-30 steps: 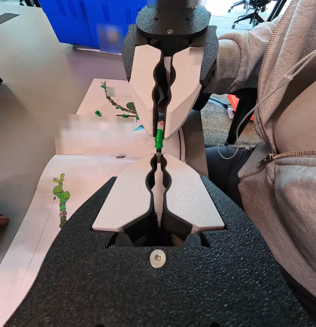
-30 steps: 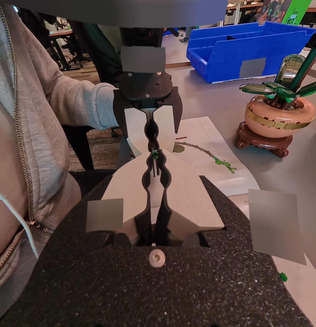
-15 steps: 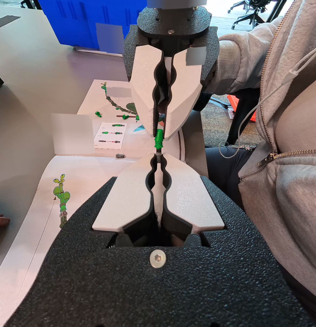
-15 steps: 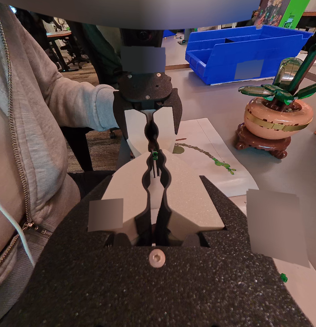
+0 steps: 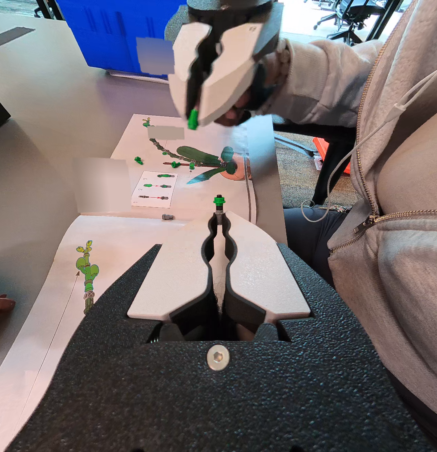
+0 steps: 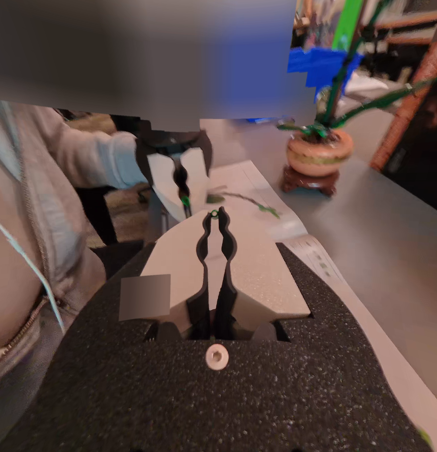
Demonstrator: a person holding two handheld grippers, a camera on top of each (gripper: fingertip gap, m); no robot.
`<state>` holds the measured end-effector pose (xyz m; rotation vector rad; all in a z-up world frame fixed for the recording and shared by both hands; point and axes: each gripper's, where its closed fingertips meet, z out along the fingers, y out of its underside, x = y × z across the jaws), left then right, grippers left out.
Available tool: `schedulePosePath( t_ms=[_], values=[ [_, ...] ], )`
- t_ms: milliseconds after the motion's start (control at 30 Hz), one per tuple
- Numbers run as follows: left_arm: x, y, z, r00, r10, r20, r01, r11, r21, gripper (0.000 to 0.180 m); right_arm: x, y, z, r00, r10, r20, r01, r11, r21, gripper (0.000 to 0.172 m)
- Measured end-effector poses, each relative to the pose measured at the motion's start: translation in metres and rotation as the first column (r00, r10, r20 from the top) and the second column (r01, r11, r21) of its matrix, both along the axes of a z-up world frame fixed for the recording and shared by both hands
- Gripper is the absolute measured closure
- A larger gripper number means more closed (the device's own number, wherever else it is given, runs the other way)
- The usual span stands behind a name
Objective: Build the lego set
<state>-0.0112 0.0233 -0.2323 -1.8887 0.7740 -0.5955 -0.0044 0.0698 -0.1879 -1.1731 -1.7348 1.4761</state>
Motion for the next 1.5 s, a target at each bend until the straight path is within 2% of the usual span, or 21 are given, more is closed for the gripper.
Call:
schedulePosePath(
  t_ms=[200,500,633,733,967,1500],
  values=[
    [-0.002,0.001,0.004,0.999,0.010,0.039,-0.010,1.000,-0.002,0.178,0.024,0.044,-0.044,0.946,-0.145,0.291,0.115,0.986,0.119,0.167],
    [-0.004,0.002,0.006,0.998,0.020,0.064,-0.020,1.000,-0.003,0.178,0.030,0.048,-0.065,0.908,-0.149,0.391,0.115,0.987,0.109,0.166],
    [-0.004,0.002,0.006,0.998,0.020,0.066,-0.020,1.000,-0.002,0.178,0.043,0.063,-0.071,0.856,-0.205,0.475,0.150,0.977,0.152,0.167],
    [-0.005,0.002,0.006,0.998,0.020,0.066,-0.020,1.000,-0.004,0.178,0.049,0.071,-0.070,0.832,-0.246,0.497,0.188,0.968,0.164,0.166],
    [-0.004,0.002,0.006,0.998,0.019,0.059,-0.019,1.000,-0.004,0.178,0.055,0.071,-0.084,0.786,-0.248,0.566,0.165,0.967,0.196,0.166],
    [-0.004,0.002,0.005,0.998,0.018,0.054,-0.018,1.000,-0.004,0.178,0.056,0.072,-0.086,0.774,-0.258,0.578,0.168,0.964,0.206,0.166]
  ],
)
